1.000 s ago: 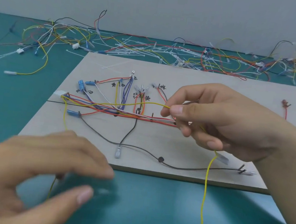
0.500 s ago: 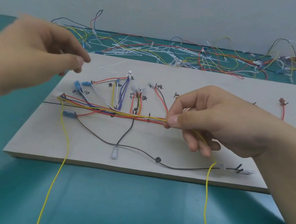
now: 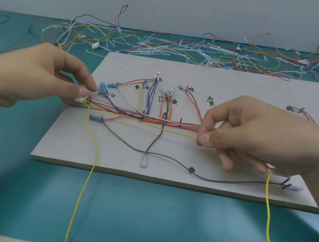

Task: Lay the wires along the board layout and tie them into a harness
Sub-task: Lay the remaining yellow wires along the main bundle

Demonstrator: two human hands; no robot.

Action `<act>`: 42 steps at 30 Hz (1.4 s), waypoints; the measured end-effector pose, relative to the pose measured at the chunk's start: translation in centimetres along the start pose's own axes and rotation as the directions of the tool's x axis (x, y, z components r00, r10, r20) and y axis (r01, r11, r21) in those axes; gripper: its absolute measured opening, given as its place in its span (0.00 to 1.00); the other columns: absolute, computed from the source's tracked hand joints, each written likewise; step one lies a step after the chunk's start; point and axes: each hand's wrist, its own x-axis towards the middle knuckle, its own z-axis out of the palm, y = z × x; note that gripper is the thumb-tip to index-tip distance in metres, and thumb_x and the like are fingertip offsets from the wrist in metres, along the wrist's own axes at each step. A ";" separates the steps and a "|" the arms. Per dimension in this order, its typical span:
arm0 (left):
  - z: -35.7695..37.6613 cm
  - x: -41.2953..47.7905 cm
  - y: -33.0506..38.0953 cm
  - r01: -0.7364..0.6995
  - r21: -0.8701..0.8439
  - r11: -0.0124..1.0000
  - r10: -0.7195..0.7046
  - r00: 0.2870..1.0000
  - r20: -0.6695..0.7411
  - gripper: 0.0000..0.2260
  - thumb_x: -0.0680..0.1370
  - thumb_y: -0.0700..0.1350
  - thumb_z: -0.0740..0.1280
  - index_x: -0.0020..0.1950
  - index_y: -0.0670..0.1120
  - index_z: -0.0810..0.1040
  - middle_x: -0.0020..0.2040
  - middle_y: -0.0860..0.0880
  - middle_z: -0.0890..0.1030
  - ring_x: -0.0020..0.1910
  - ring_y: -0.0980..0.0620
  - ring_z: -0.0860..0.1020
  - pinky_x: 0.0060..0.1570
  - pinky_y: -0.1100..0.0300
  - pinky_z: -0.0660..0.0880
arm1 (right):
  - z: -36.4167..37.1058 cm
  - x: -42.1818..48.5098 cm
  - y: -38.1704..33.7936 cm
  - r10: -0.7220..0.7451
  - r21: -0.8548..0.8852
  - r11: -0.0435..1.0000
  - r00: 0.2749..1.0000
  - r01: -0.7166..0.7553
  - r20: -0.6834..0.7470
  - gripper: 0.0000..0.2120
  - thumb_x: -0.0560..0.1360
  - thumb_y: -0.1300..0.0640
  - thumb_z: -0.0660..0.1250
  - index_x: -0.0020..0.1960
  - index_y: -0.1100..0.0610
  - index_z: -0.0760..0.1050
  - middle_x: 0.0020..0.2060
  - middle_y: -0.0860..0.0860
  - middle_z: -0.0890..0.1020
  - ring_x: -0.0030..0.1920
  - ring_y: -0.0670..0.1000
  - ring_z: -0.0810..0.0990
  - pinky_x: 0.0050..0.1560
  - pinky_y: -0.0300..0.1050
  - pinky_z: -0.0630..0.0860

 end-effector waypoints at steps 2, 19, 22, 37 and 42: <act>-0.2 -0.3 -0.1 -0.001 -0.049 0.999 0.003 0.999 0.052 0.21 0.65 0.61 0.79 0.53 0.52 0.87 0.44 0.50 0.88 0.33 0.54 0.84 0.39 0.71 0.78 | -0.1 0.0 0.0 -0.003 -0.019 1.000 1.000 0.003 -0.013 0.04 0.75 0.56 0.71 0.42 0.54 0.82 0.28 0.59 0.83 0.14 0.49 0.64 0.20 0.31 0.59; 0.9 0.2 1.1 0.193 -0.027 0.981 -0.193 0.981 -0.008 0.17 0.64 0.42 0.80 0.50 0.56 0.86 0.43 0.54 0.84 0.24 0.64 0.72 0.33 0.63 0.65 | 0.3 0.4 0.3 -0.001 -0.062 0.998 0.999 -0.002 -0.041 0.04 0.76 0.55 0.70 0.43 0.52 0.82 0.28 0.57 0.83 0.16 0.49 0.65 0.20 0.32 0.61; 1.3 0.3 1.6 0.208 -0.057 0.976 -0.209 0.978 -0.006 0.17 0.69 0.34 0.78 0.48 0.56 0.86 0.42 0.51 0.83 0.24 0.62 0.72 0.33 0.62 0.65 | 0.4 0.5 0.3 -0.004 -0.071 0.997 0.999 0.000 -0.048 0.04 0.76 0.55 0.70 0.43 0.53 0.82 0.28 0.57 0.83 0.16 0.49 0.65 0.20 0.31 0.61; 2.0 0.2 2.1 -0.046 0.080 0.996 0.049 0.998 -0.032 0.22 0.62 0.37 0.70 0.51 0.56 0.84 0.41 0.59 0.81 0.38 0.61 0.76 0.31 0.73 0.69 | -0.3 0.7 0.7 0.038 -0.132 0.989 0.976 -0.067 -0.213 0.05 0.75 0.60 0.70 0.41 0.53 0.82 0.25 0.55 0.81 0.19 0.50 0.72 0.21 0.36 0.65; 2.6 0.5 2.4 -0.050 0.027 0.998 0.052 0.995 -0.085 0.20 0.63 0.38 0.67 0.49 0.56 0.84 0.40 0.57 0.81 0.38 0.57 0.75 0.31 0.71 0.69 | -0.4 0.6 0.8 0.062 -0.159 0.981 0.960 -0.109 -0.274 0.05 0.73 0.57 0.72 0.38 0.56 0.80 0.23 0.54 0.78 0.19 0.51 0.71 0.21 0.36 0.65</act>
